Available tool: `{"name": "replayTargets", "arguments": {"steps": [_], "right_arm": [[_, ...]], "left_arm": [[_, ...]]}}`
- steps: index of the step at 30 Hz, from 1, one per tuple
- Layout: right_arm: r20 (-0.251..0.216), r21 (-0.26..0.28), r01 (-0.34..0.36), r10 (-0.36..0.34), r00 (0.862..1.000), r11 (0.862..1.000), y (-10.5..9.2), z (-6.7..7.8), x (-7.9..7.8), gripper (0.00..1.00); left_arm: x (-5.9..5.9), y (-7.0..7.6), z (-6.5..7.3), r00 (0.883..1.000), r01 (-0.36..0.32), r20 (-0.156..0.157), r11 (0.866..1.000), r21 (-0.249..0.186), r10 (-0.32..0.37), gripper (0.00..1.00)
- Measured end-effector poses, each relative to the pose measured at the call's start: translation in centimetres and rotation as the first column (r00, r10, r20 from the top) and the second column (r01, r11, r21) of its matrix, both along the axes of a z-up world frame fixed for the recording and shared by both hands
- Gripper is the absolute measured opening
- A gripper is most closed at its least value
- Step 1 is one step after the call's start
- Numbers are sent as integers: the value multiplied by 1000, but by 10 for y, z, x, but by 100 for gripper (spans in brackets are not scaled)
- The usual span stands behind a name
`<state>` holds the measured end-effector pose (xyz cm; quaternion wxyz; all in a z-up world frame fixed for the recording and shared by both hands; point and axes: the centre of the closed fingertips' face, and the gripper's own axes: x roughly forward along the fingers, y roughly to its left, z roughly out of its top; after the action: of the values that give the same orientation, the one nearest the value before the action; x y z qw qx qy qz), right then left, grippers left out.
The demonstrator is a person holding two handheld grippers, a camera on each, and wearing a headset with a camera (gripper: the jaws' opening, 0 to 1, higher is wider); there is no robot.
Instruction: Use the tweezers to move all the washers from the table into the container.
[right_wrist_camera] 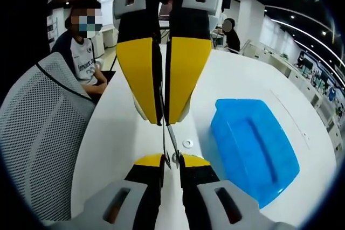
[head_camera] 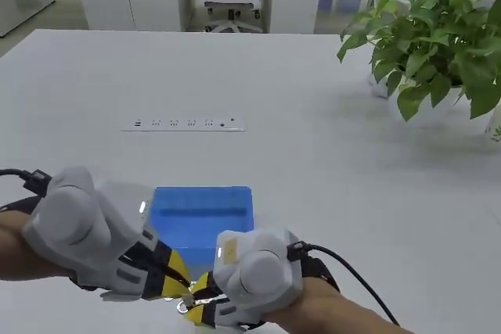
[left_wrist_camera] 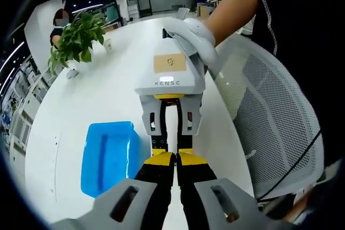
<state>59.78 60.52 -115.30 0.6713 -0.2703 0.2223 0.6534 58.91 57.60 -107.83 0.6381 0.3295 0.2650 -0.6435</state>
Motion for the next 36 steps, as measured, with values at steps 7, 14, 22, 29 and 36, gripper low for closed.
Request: {"name": "replayTargets", "arguments": {"steps": [7,14,22,29,36], "right_arm": [[-5,10,-3,3,1000,1000,6,0,1,13],[-7,16,-8,8,1000,1000,10,-1,1,13],[-9,26,-7,7,1000,1000,15,-2,3,13],[-13,23,-9,9,1000,1000,16,-5,3,13],[-9,17,-4,5,1000,1000,17,-6,4,11]], "left_arm": [[0,4,0,1000,-6,-1,1000,6,6,6],[1,7,0,1000,-12,0,1000,15,12,6],[3,9,1,1000,-22,4,1000,12,22,6],[4,10,-1,1000,-29,-6,999,13,29,6],[9,10,-1,999,-41,1,999,5,41,6]]}}
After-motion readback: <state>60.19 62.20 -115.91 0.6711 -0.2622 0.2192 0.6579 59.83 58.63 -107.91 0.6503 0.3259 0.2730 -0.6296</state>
